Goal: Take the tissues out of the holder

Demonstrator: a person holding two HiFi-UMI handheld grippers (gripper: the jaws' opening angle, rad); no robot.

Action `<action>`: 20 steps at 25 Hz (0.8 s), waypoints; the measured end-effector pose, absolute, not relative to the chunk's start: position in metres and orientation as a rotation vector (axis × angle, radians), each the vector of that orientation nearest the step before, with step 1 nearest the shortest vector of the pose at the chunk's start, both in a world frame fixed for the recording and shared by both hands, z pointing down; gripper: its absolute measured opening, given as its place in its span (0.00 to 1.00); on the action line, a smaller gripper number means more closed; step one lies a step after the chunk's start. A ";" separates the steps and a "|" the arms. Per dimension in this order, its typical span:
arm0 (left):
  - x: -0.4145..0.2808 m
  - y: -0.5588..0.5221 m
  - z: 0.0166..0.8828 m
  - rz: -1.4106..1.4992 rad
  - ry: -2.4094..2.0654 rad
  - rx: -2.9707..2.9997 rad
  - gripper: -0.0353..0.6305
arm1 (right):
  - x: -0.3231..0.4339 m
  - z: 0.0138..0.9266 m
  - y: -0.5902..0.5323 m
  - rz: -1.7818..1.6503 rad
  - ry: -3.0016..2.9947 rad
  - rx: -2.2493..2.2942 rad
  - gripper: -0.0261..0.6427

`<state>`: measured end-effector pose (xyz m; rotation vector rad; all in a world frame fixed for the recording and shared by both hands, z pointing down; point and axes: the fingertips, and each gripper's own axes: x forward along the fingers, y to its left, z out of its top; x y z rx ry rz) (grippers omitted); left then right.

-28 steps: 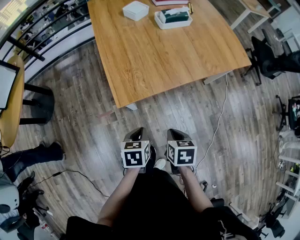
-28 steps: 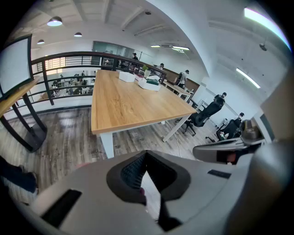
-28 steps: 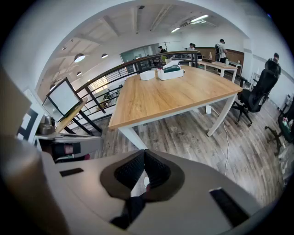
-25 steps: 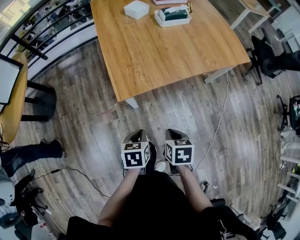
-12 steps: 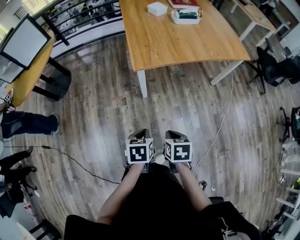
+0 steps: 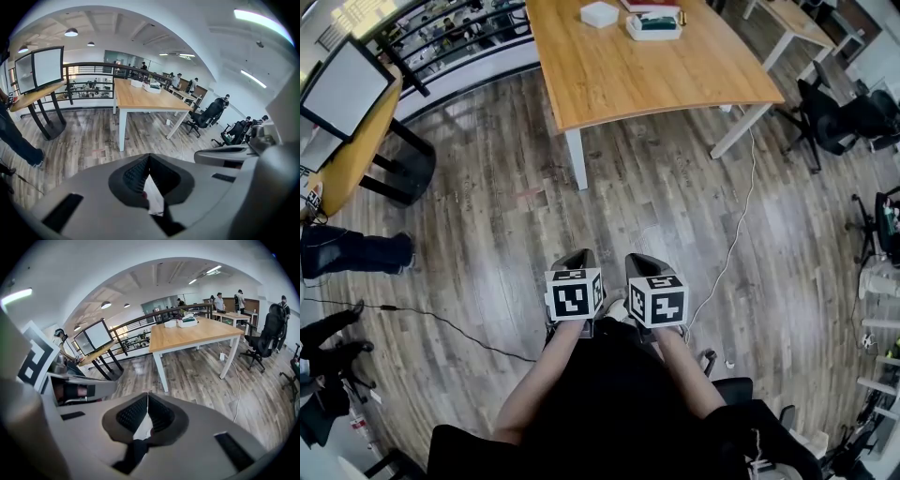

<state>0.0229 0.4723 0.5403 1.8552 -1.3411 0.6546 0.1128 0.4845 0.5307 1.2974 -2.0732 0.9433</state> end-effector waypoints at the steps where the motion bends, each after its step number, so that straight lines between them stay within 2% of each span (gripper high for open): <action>1: 0.023 0.474 0.539 0.653 -1.344 1.862 0.05 | 0.112 0.529 0.486 0.934 -2.085 1.295 0.06; 9: 0.023 0.481 0.538 0.648 -1.356 1.883 0.05 | 0.104 0.529 0.489 0.891 -2.135 1.227 0.07; 14: 0.021 0.485 0.543 0.641 -1.356 1.871 0.05 | 0.094 0.527 0.489 0.868 -2.169 1.173 0.14; 20: 0.024 0.490 0.541 0.643 -1.374 1.859 0.05 | 0.096 0.525 0.489 0.876 -2.192 1.149 0.17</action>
